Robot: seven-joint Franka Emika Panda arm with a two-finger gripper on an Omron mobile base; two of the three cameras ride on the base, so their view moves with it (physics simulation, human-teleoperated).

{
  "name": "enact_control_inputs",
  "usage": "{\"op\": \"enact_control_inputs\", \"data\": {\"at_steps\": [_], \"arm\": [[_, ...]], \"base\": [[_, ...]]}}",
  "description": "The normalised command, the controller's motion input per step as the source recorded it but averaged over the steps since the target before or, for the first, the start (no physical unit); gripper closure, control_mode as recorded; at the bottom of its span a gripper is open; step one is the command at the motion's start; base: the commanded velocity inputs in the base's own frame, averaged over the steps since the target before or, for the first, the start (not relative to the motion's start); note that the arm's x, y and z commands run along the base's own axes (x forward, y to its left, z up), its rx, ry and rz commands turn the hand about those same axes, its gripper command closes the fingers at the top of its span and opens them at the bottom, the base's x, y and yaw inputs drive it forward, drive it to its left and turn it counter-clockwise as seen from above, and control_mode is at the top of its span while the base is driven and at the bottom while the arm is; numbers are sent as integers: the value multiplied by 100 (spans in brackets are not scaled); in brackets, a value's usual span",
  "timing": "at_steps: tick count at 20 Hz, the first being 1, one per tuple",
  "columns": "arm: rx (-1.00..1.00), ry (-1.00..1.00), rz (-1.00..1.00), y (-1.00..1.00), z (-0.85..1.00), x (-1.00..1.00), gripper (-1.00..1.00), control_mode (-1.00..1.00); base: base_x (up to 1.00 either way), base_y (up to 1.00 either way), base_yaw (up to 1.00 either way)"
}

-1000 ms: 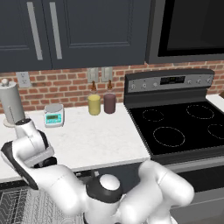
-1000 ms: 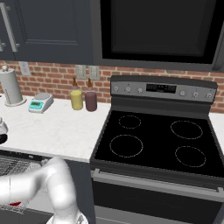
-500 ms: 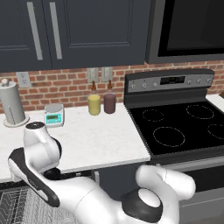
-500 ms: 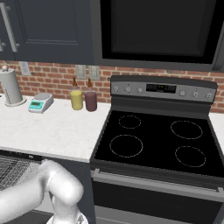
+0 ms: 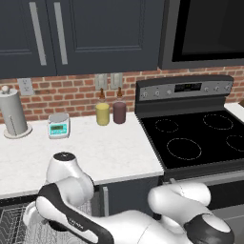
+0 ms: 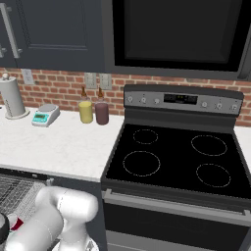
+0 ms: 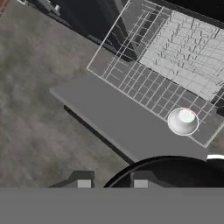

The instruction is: Pick up the cup and bowl from the counter, place them in the dishwasher, and close the dishwasher door.

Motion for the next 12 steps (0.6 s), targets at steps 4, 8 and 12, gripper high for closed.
{"op": "enact_control_inputs", "data": {"at_steps": [4, 8, 12], "arm": [[-23, -13, 28, 26, -21, -63, 100, -100], [-15, 1, 33, 9, -11, -27, 100, -100], [0, 15, 27, 0, -24, 13, 100, -100]], "base": [[0, 0, 0], [0, 0, 0], [0, 0, 0]]}}
